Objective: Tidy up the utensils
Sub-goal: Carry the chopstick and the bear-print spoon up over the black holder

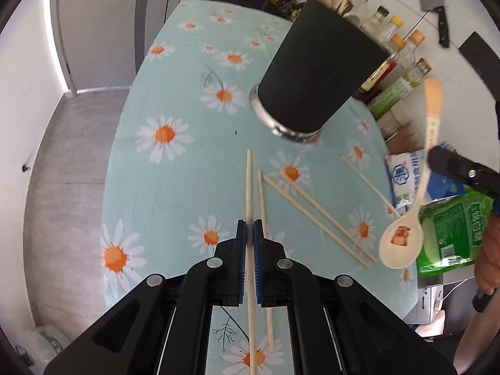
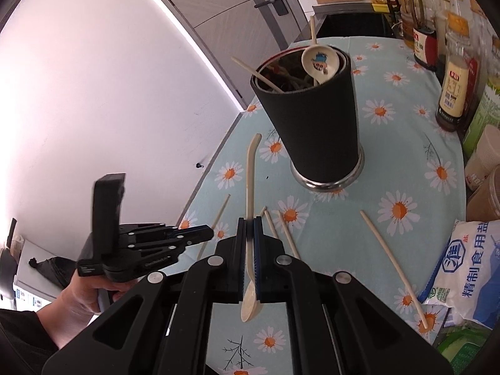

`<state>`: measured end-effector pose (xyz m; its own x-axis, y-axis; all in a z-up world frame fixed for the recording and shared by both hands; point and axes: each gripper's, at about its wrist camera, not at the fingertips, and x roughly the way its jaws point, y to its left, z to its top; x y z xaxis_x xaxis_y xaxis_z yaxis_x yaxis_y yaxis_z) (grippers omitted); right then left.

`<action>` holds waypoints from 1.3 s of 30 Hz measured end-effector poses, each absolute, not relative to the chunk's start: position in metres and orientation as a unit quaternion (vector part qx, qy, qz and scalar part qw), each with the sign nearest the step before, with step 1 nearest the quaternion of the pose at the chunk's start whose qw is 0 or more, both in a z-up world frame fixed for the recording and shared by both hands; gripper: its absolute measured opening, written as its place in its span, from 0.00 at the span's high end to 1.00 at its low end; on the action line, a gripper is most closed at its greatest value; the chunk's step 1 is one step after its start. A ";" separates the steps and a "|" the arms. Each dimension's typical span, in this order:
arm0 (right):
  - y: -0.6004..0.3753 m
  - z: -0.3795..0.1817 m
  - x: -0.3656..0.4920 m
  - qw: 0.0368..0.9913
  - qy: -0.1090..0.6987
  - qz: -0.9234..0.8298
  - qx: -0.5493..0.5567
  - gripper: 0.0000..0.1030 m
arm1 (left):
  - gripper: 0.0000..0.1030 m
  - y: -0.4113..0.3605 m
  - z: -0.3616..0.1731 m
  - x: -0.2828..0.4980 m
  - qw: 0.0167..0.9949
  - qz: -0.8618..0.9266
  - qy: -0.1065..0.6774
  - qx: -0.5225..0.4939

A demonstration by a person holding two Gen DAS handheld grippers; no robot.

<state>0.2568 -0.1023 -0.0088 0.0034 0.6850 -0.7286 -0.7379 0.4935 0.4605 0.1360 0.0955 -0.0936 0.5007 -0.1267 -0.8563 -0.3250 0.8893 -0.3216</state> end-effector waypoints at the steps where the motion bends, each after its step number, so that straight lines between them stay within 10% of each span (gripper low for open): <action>1: -0.100 -0.006 0.256 0.712 0.494 0.499 -0.025 0.95 | 0.96 0.097 -0.089 0.136 0.839 0.055 0.491 -0.230; 39: -0.071 0.095 0.320 0.813 0.349 0.464 0.041 0.95 | 0.96 0.126 0.088 0.211 0.971 -0.072 0.139 -0.183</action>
<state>0.3198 -0.0709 0.0950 0.3261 0.7829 -0.5298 -0.7262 0.5663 0.3898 0.2114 0.1263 0.0879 0.9511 -0.1903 -0.2434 0.0883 0.9224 -0.3760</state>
